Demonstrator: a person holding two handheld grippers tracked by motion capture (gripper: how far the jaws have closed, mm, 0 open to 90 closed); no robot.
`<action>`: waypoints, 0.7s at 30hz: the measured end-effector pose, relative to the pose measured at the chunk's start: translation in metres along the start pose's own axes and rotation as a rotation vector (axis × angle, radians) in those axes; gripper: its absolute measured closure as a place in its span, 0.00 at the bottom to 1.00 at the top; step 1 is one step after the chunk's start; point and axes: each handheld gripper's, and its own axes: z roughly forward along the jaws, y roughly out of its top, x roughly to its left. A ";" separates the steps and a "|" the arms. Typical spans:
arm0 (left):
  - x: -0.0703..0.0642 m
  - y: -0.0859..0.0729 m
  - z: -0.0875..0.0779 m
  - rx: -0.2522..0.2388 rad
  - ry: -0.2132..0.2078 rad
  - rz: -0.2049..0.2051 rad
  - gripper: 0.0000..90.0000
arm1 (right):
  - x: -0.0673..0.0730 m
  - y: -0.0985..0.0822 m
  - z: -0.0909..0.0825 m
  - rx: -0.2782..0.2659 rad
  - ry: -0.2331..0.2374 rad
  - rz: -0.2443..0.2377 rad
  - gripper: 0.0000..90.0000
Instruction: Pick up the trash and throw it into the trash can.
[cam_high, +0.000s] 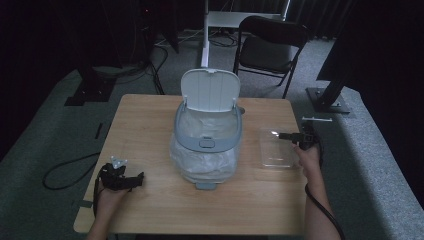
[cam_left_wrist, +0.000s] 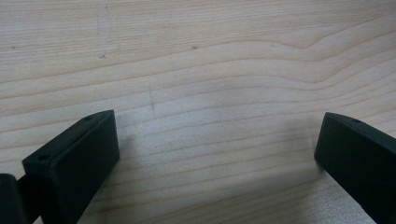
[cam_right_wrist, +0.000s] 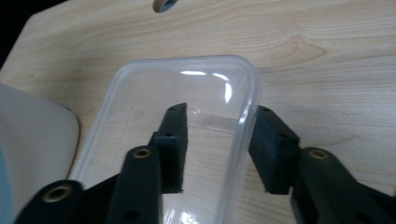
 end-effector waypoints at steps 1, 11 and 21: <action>0.000 0.000 0.000 -0.001 0.000 -0.001 0.01 | 0.000 0.000 -0.001 -0.001 0.004 0.001 0.69; 0.000 0.000 0.000 -0.001 -0.002 0.002 0.01 | 0.020 0.002 -0.013 -0.029 0.099 -0.054 0.88; 0.000 0.000 0.000 -0.001 -0.002 0.002 0.01 | 0.048 -0.003 -0.025 -0.077 0.215 -0.111 0.94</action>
